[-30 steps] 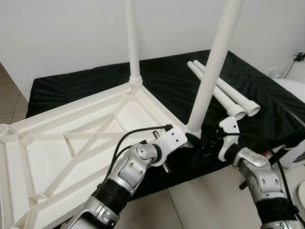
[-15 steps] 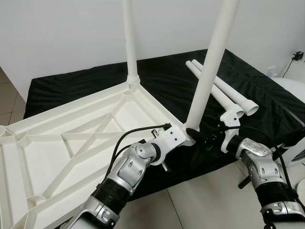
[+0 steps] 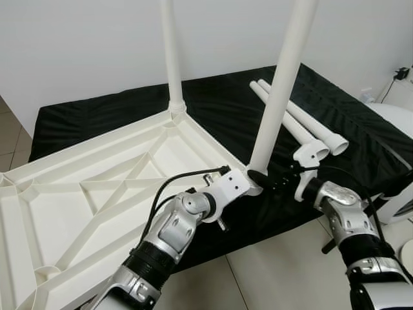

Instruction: Building children table

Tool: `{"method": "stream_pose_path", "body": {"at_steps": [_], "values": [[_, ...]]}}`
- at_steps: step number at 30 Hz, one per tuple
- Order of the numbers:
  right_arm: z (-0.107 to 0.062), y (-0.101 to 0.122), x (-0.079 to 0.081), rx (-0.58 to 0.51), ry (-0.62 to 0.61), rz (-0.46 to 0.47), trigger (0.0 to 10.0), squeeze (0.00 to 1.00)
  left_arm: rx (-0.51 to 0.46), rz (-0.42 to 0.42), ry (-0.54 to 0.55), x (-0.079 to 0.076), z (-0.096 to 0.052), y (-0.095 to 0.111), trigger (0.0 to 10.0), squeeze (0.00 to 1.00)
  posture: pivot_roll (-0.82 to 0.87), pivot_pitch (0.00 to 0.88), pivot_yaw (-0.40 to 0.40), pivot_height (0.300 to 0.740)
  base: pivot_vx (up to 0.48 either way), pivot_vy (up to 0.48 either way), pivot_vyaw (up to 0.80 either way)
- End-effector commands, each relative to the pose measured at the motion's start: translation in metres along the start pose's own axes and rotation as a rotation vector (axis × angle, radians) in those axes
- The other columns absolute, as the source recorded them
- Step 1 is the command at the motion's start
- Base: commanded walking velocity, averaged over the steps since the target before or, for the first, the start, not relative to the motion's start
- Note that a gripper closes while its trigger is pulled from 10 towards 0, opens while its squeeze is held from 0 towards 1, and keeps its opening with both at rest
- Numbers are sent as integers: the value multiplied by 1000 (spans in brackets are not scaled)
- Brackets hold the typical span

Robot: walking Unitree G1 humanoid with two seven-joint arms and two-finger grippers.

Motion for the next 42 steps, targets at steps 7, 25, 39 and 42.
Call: {"method": "stream_pose_path", "body": {"at_steps": [7, 25, 39, 42], "values": [[5, -16, 21, 22, 96, 51, 10000, 0, 21, 23, 126, 11, -3, -3, 10000, 0, -126, 82, 54, 740, 0, 0, 0], [4, -7, 4, -24, 14, 19, 0, 0, 20, 28, 118, 9, -3, -4, 10000, 0, -133, 68, 53, 740, 0, 0, 0], [6, -9, 12, -53, -84, 63, 10000, 0, 21, 27, 119, 7, -3, -4, 10000, 0, -128, 64, 39, 740, 0, 0, 0], [8, -8, 15, -69, -157, 76, 10000, 0, 22, 25, 122, 8, -4, -5, 10000, 0, -128, 67, 35, 740, 0, 0, 0]]}}
Point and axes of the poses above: a point about 5 cm out from each wrist's last joint towards the gripper, its own z axis pointing out of the wrist towards the gripper, its own y axis along the axis of the wrist's last joint, x = y × z, the point moved 3 cm from there along z, pointing out of the wrist towards the gripper, and after that the axes turned 1 degree about -z, right-handed, at the moved point
